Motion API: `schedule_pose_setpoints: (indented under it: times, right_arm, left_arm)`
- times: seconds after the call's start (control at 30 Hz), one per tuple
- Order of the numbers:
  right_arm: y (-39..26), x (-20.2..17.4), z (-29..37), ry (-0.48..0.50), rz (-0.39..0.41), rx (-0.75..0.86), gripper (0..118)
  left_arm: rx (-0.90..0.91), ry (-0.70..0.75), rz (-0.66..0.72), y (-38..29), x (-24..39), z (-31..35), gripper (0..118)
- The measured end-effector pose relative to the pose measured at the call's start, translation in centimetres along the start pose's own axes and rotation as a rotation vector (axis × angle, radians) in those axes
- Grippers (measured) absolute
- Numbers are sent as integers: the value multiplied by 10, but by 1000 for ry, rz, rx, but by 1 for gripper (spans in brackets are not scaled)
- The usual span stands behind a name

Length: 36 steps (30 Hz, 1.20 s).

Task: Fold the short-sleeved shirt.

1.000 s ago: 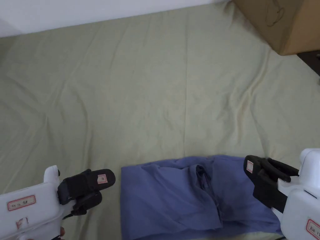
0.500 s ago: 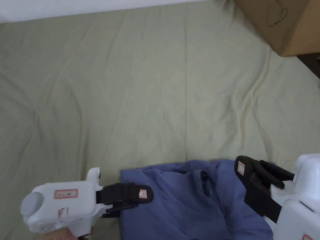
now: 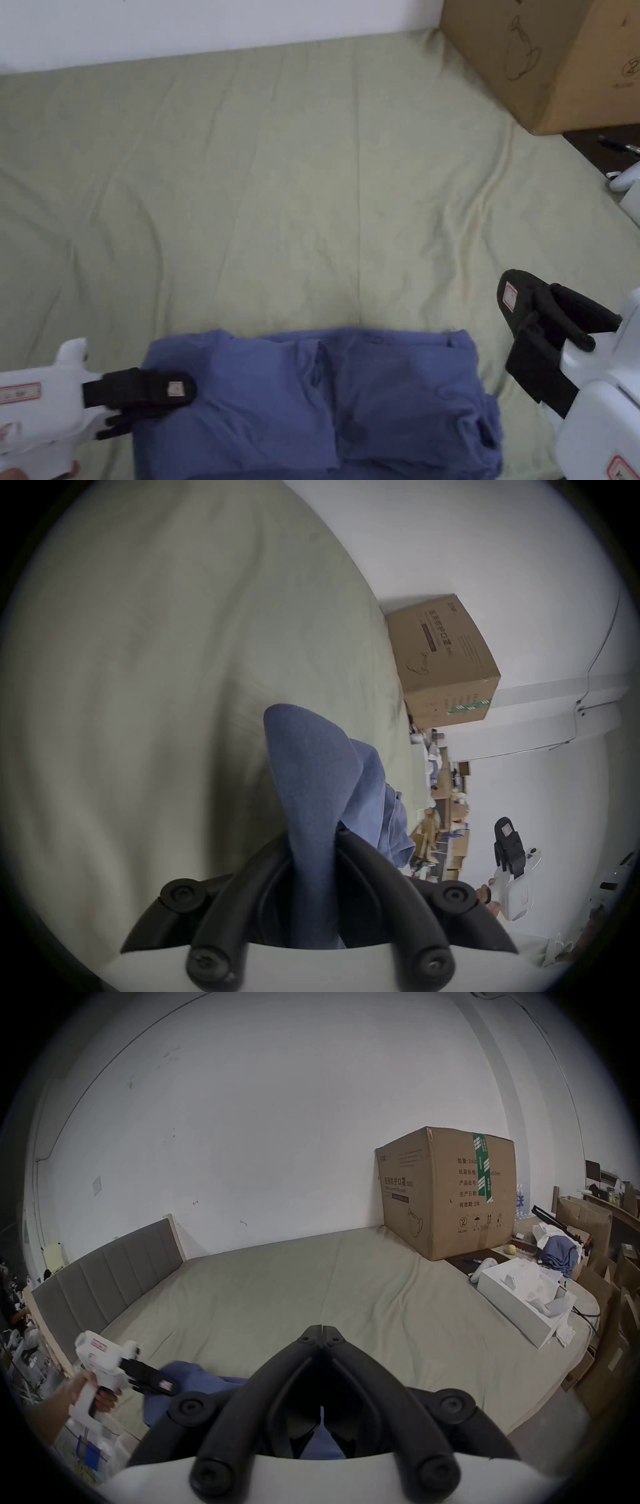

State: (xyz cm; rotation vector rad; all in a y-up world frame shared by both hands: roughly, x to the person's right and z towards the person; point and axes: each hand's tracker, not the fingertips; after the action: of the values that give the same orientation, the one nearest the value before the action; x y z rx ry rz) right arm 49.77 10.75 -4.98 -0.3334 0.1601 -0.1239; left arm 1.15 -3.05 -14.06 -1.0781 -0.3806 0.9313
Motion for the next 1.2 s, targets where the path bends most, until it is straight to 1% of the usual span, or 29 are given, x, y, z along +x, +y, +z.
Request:
schedule_pose_setpoints:
  times: [0.03,0.17,0.23,0.27,0.33,0.37,0.4,0.43,0.47,0.57,0.6,0.67,0.77,0.8,0.83,0.87,0.93,0.97,1.03,1.1,1.17,1.2]
  right_arm:
    - [-1,2,1,-5,-2,0,0]
    - [-7,7,6,-13,-9,-6,0]
    - [-11,10,6,-11,-24,-18,0]
    - [-13,11,6,-11,-30,-22,0]
    - [-15,13,4,-12,-41,-31,0]
    - [-15,14,3,-11,-44,-38,0]
    - [-16,15,2,-13,-46,-45,0]
    - [-16,17,1,-9,-50,-50,0]
    - [-16,19,0,-7,-55,-57,0]
    - [-17,27,1,-8,-82,-58,0]
    - [-17,30,1,-12,-92,-61,0]
    - [-19,39,2,-16,-114,-63,0]
    - [-22,54,4,-29,-150,-77,0]
    - [-22,59,5,-36,-161,-87,0]
    - [-23,64,5,-34,-164,-99,0]
    - [-23,69,5,-39,-162,-113,0]
    - [-24,76,6,-54,-148,-132,0]
    - [-25,79,6,-61,-149,-128,0]
    - [-26,87,6,-65,-165,-141,0]
    - [-28,92,6,-62,-187,-146,0]
    - [-29,94,4,-58,-193,-151,0]
    - [-30,95,3,-55,-190,-154,0]
  left_arm:
    - [14,45,-8,3,-4,19,4]
    - [57,198,41,7,-5,71,4]
    - [91,226,28,3,11,85,4]
    - [89,213,15,-1,22,88,4]
    - [189,242,51,-9,54,85,4]
    - [180,207,4,-11,71,81,4]
    - [152,190,-50,-13,93,74,4]
    - [135,203,-101,-17,117,63,4]
    - [111,211,-184,-19,137,52,4]
    - [19,230,-305,-28,192,5,4]
    - [-16,217,-308,-29,201,-13,4]
    - [-85,212,-377,-32,220,-60,4]
    - [-220,312,-457,-38,226,-132,6]
    - [-248,309,-441,-42,224,-154,11]
    - [-284,303,-449,-46,222,-172,32]
    - [-292,292,-422,-51,220,-180,55]
    - [-348,186,-386,-57,220,-188,109]
    - [-361,163,-386,-59,221,-187,116]
    - [-322,155,-411,-59,230,-171,116]
    - [-241,155,-443,-52,231,-147,116]
    - [-166,186,-448,-44,229,-124,116]
    - [-137,231,-442,-38,223,-114,114]
